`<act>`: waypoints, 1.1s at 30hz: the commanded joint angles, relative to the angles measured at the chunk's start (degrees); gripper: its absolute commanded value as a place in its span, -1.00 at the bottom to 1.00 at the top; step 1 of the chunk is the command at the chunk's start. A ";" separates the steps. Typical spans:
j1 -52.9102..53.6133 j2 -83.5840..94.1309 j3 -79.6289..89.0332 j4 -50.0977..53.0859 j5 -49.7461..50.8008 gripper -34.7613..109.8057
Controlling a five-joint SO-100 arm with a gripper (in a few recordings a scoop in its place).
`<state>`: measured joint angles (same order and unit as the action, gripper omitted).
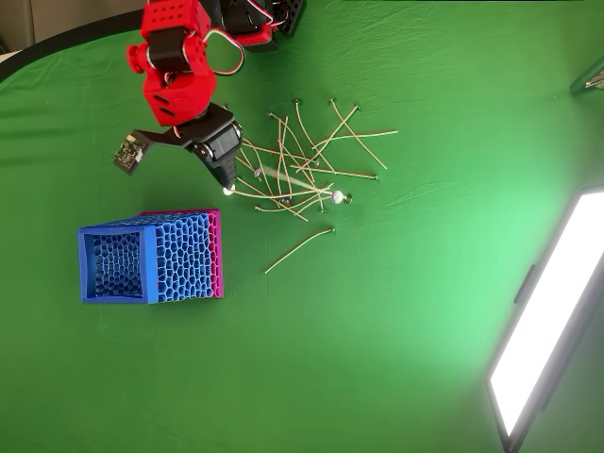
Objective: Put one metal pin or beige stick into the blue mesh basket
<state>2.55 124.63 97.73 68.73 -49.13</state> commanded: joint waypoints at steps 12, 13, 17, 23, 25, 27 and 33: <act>7.47 5.98 -8.44 0.18 2.46 -0.51; 7.91 6.06 -9.14 0.35 2.55 -0.51; 10.20 6.77 -11.07 0.70 4.31 -0.51; 16.17 5.98 -13.89 0.88 6.94 -0.51; 17.67 5.36 -14.50 0.88 7.82 -0.51; 18.90 4.66 -14.85 0.88 8.35 -0.51; 24.17 -0.62 -18.90 -0.62 10.99 -0.51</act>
<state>24.70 126.04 82.44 69.08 -39.29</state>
